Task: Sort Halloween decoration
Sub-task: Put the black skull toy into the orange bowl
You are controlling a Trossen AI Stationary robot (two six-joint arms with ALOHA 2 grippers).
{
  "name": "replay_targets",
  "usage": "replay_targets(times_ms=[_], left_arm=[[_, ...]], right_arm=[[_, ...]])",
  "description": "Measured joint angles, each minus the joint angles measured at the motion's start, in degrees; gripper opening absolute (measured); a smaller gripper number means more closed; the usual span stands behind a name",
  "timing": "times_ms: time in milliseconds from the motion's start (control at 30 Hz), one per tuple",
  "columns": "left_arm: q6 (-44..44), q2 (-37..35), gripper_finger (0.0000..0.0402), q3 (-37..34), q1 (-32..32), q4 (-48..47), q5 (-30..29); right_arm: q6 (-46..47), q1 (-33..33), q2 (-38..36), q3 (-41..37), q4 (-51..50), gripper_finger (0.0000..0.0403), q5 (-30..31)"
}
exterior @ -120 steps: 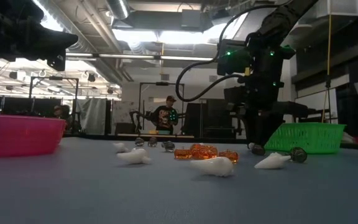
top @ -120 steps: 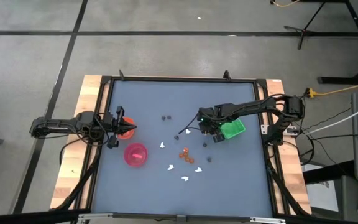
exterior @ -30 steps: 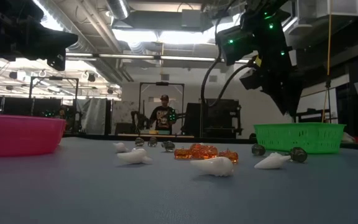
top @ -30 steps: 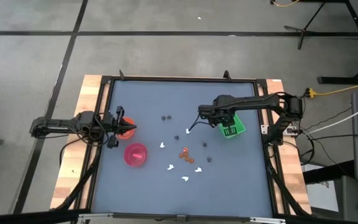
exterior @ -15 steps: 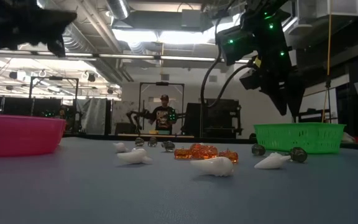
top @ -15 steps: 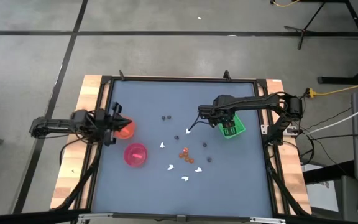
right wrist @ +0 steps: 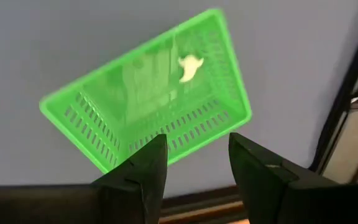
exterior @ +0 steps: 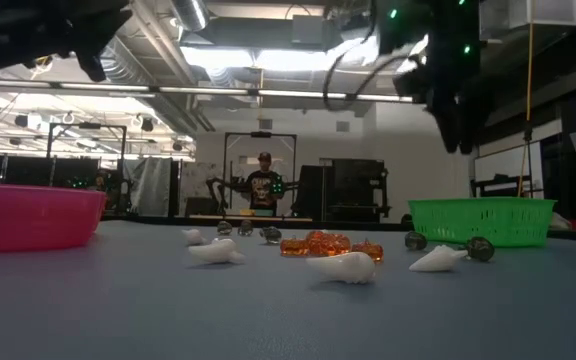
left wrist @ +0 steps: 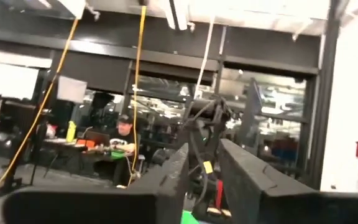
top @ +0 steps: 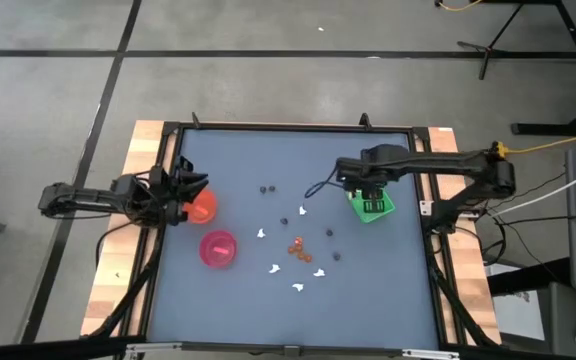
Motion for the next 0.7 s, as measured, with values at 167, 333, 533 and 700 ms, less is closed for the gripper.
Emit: replay_targets(times_ms=[167,333,533,700], left_arm=[[-2.57,7.43,0.0118,4.96,0.01,-0.50,-4.26],[-2.58,17.17,0.0124,12.18,0.01,-3.13,-7.92],[-2.90,28.79,0.0124,22.12,0.19,-13.38,-9.89],[-5.57,38.38,0.0122,31.24,2.25,-23.51,-9.20]], right_arm=[[0.06,0.00,-6.42,0.02,6.44,0.0172,-0.11],[-0.99,0.00,-10.93,0.04,9.51,0.0172,-1.49],[-1.05,0.00,-13.32,0.04,9.56,0.0172,-4.98],[-1.61,0.00,-14.12,0.04,9.47,0.0172,-7.11]])
